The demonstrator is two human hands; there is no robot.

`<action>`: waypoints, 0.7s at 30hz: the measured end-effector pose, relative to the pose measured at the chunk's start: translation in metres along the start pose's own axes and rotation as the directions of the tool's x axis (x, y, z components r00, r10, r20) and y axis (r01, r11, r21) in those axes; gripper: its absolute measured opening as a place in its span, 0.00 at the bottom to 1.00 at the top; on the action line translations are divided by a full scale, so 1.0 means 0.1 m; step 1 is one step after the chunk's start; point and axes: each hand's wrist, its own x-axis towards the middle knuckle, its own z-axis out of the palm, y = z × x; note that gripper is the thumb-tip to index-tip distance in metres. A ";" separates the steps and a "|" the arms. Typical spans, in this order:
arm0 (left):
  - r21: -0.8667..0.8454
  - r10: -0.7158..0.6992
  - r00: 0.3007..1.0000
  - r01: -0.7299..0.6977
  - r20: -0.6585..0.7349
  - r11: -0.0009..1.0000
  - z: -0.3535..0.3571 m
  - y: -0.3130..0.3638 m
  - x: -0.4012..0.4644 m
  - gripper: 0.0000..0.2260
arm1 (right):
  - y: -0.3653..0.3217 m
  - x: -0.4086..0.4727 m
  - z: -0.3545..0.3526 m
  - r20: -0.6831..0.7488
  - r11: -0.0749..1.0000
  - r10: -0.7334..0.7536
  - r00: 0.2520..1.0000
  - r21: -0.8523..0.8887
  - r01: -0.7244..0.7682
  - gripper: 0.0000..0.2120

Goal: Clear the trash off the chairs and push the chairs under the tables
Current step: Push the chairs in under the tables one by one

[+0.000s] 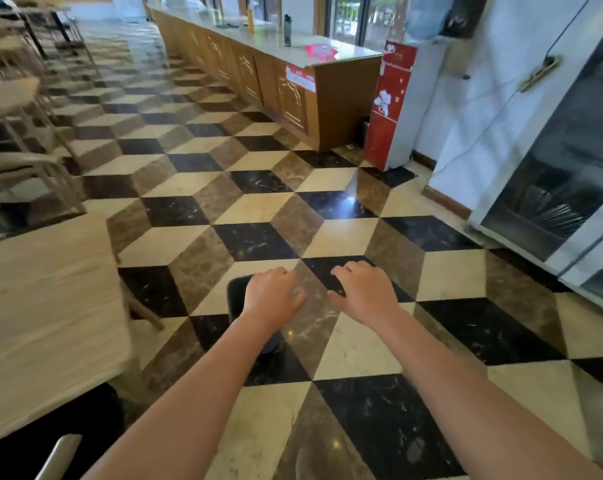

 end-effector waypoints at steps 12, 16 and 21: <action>0.009 0.100 0.992 -0.101 0.075 0.995 0.23 0.30 2.12 0.16 | 1.37 1.47 -0.02 0.042 0.989 0.142 0.989 0.037 -0.144 0.19; 0.036 0.064 0.996 -0.067 0.065 0.997 0.44 0.22 2.84 0.17 | 1.74 2.16 0.18 0.042 0.995 0.085 0.996 0.041 -0.087 0.20; 0.048 -0.085 0.996 0.084 0.021 0.995 0.52 0.04 3.86 0.16 | 2.18 3.30 0.29 0.021 0.995 -0.072 0.997 0.064 0.071 0.19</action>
